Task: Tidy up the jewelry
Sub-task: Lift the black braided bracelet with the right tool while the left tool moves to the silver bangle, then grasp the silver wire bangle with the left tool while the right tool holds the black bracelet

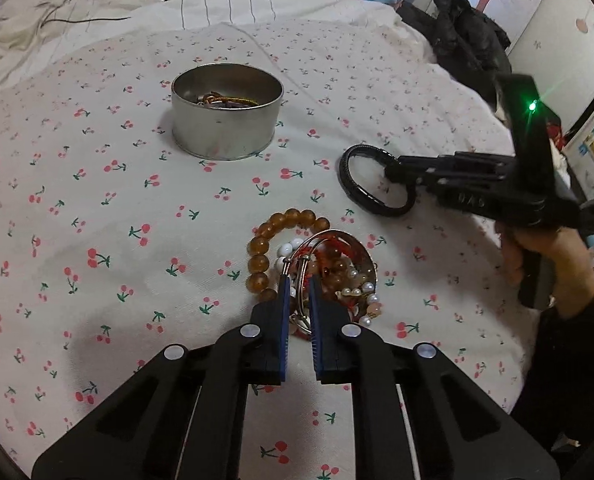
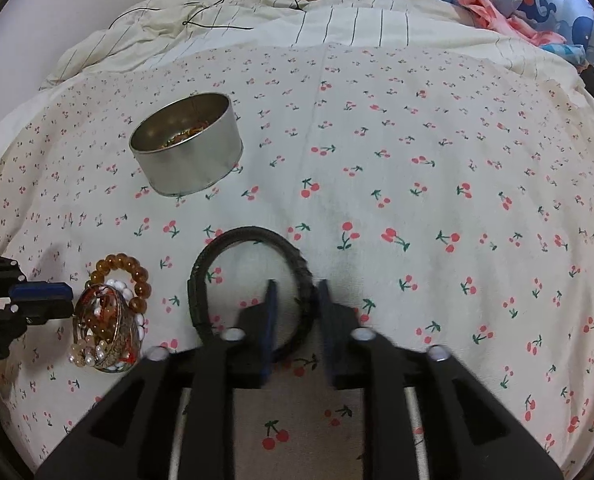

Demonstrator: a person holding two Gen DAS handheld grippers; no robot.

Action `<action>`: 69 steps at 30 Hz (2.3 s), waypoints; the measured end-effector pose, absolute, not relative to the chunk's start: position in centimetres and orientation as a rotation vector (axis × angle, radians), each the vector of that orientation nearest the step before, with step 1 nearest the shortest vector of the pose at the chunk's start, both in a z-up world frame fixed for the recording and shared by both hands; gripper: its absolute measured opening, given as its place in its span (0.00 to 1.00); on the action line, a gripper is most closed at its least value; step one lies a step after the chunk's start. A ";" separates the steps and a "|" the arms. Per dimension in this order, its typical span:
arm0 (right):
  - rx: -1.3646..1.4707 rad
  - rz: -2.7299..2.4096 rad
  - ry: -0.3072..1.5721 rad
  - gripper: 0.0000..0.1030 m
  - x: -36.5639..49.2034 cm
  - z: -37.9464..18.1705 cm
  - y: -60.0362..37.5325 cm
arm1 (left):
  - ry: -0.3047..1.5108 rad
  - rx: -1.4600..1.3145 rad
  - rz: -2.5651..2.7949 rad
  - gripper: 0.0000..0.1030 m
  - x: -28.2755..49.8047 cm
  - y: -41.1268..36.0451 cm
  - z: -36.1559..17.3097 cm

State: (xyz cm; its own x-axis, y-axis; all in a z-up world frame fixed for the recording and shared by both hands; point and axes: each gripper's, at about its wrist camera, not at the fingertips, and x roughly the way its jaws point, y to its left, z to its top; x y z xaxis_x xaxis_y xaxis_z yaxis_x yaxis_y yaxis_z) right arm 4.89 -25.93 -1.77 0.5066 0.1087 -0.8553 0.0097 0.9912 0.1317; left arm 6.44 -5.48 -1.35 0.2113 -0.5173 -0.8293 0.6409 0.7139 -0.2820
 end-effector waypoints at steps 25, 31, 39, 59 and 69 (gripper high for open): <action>0.144 0.057 1.045 0.12 5.2 -2.4 -26.2 | 1.104 0.078 -0.782 0.02 8.1 -3.6 -0.7; 0.125 0.083 1.046 0.29 5.3 -2.5 -25.2 | 1.136 0.177 -0.797 0.53 6.9 -4.8 -1.8; 0.135 0.087 1.047 0.29 5.2 -2.5 -25.2 | 1.127 0.275 -0.921 0.05 4.8 -6.1 -1.7; 0.156 0.057 1.040 0.10 5.2 -2.3 -26.4 | 1.172 0.034 -0.623 0.26 10.2 -0.5 -2.3; 0.136 0.054 1.055 0.10 5.3 -2.8 -26.1 | 1.181 0.239 -0.677 0.10 8.1 -4.2 -3.6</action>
